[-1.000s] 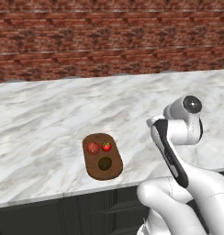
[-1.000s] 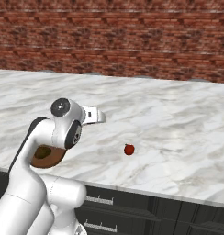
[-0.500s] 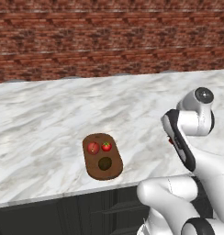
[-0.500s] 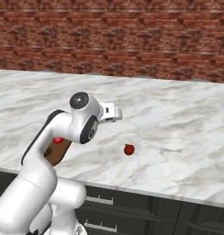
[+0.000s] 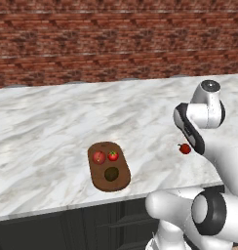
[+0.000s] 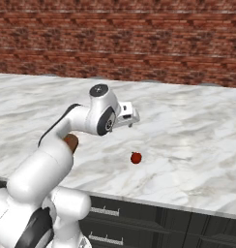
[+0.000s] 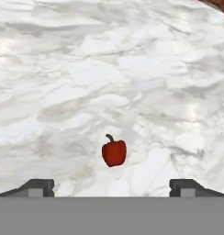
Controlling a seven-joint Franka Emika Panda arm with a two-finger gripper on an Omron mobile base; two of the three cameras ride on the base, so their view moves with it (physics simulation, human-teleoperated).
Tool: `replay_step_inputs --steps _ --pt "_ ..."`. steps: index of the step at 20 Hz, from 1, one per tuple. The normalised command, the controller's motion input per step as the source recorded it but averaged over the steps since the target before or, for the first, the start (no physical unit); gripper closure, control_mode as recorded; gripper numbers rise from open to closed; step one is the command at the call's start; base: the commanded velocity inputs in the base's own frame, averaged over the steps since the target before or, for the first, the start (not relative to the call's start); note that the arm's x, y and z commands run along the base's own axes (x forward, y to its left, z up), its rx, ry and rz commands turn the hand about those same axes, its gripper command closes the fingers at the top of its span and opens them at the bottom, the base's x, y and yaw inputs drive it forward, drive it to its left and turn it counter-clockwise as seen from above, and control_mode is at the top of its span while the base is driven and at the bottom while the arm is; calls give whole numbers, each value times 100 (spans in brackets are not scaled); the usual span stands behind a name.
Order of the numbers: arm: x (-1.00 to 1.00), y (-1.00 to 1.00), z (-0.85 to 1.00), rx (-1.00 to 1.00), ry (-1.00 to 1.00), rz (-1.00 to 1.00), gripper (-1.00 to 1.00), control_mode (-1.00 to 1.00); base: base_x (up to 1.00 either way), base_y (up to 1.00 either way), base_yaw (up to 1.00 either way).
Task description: Place the avocado, onion, tomato, and bell pepper on the cutting board.
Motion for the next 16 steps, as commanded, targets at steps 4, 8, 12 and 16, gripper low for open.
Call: replay_step_inputs --steps 4,8,12,16 --pt "12 -26 -40 0 18 0 -100 -100 0 0 0" --pt "1 -18 -47 0 16 0 -100 -100 0 0 0" --pt "12 -5 -41 0 10 1 -100 -100 0 0 0" --pt "22 0 -33 0 2 5 -100 -100 0 0 0"
